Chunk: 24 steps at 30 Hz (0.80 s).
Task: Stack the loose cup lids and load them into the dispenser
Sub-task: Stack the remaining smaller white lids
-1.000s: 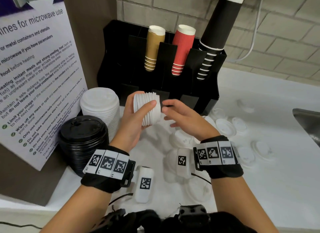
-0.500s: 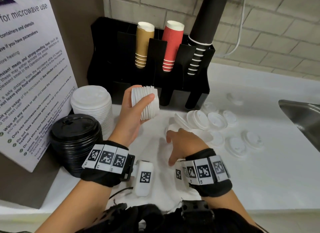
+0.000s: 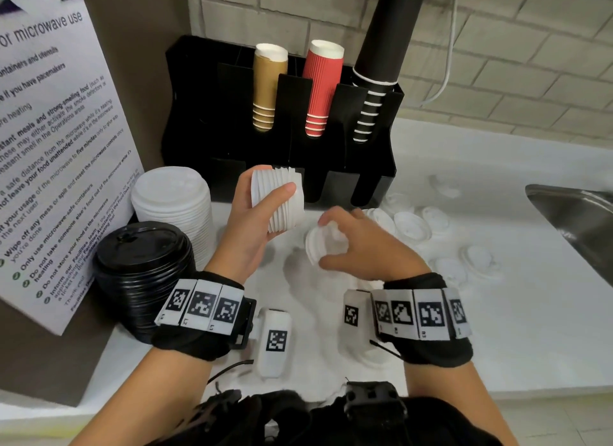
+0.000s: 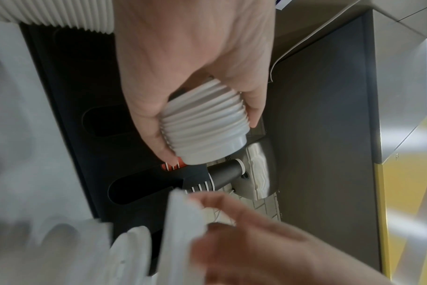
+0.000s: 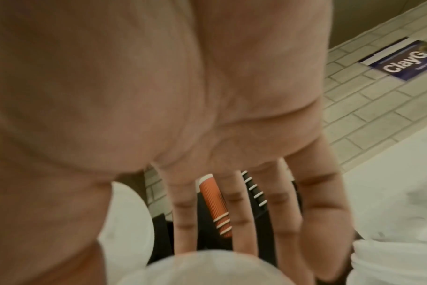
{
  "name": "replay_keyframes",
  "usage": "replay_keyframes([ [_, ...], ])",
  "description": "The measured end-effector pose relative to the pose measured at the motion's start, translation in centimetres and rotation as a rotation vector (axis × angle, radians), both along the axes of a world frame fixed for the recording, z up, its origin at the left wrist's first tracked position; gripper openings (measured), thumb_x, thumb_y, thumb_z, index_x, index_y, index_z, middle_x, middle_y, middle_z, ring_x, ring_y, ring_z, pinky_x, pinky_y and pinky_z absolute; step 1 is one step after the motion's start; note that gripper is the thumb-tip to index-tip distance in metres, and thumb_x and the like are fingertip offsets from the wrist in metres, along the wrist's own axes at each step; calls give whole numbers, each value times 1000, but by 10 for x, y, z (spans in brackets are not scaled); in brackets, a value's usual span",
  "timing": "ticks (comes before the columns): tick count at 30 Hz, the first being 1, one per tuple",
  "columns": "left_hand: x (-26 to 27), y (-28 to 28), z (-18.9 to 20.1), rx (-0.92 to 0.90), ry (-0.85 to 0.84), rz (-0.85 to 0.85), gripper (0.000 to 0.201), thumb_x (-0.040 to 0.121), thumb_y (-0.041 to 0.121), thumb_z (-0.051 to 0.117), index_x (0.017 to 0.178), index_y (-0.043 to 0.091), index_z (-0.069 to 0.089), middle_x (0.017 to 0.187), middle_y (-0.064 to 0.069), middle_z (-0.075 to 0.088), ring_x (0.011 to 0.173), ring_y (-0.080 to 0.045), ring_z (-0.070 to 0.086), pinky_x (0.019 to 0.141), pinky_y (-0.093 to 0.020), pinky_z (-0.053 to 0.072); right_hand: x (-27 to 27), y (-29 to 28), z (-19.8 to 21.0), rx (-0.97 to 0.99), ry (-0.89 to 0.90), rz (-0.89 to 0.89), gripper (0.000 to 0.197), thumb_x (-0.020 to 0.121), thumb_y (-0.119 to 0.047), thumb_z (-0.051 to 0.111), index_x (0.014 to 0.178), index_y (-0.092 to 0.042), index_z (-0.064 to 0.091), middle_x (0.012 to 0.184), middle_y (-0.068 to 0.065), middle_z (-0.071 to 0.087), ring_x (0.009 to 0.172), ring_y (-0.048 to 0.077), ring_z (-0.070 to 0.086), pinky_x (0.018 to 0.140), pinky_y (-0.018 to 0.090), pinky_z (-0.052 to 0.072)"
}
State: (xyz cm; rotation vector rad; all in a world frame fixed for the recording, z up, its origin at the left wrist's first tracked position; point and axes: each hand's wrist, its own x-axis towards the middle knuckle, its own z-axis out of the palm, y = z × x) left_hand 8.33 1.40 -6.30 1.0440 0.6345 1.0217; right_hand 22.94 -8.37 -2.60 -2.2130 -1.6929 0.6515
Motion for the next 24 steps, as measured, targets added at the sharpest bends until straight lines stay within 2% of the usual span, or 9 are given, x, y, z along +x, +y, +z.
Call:
replay_keyframes([
  [3,1,-2,2,4,-8,-16,46,80,29,69,122,31,50,119,4,57,108,-14,59,74,-28,58,4,-2,9,295,146,-57,55,78,-31,76,123,-29,45,119,0,47,98,14,54,79,22,47],
  [5,2,-3,5,14,-10,-28,53,71,37,70,120,33,51,119,4,58,109,-15,59,74,-28,58,2,-1,12,420,292,-78,50,79,-32,76,119,-29,46,117,-2,52,96,12,58,72,16,50],
  [7,4,-5,7,16,-14,-47,54,69,39,72,119,35,51,120,3,58,110,-17,60,74,-29,58,-2,-1,14,484,437,-87,46,80,-30,76,117,-27,48,114,-3,56,92,13,63,69,17,52],
  [9,6,-6,8,15,-11,-95,50,75,36,77,119,36,53,118,3,60,107,-17,62,74,-30,58,-3,-1,13,509,521,-82,44,82,-28,74,118,-26,49,113,-5,58,92,16,66,73,23,55],
  [12,6,-9,9,-13,3,-174,45,75,32,70,118,37,57,117,4,63,104,-15,65,74,-32,58,2,-2,14,489,575,-36,41,84,-25,72,119,-32,51,113,-7,60,94,16,66,74,25,54],
  [15,6,-13,11,-46,7,-210,51,75,32,67,125,32,55,125,-5,61,112,-24,62,77,-36,58,7,-5,17,452,606,3,43,80,-25,70,118,-39,53,112,-9,60,96,18,65,77,28,54],
  [18,9,-18,13,-85,-13,-203,56,75,32,66,129,28,53,130,-9,59,115,-28,60,79,-37,58,9,-6,18,452,619,35,44,81,-20,71,117,-39,54,112,-9,60,96,18,65,80,35,57],
  [21,11,-21,16,-116,-45,-163,53,75,33,66,126,29,54,125,-5,62,111,-25,63,77,-36,59,10,-5,19,475,638,55,45,82,-14,74,117,-34,53,112,-8,59,96,14,64,78,31,58],
  [24,13,-22,18,-137,-57,-134,57,75,34,66,130,27,53,125,-6,63,110,-25,64,79,-38,59,10,-5,20,501,647,67,46,80,-13,75,116,-30,52,113,-6,58,100,14,62,79,25,56],
])
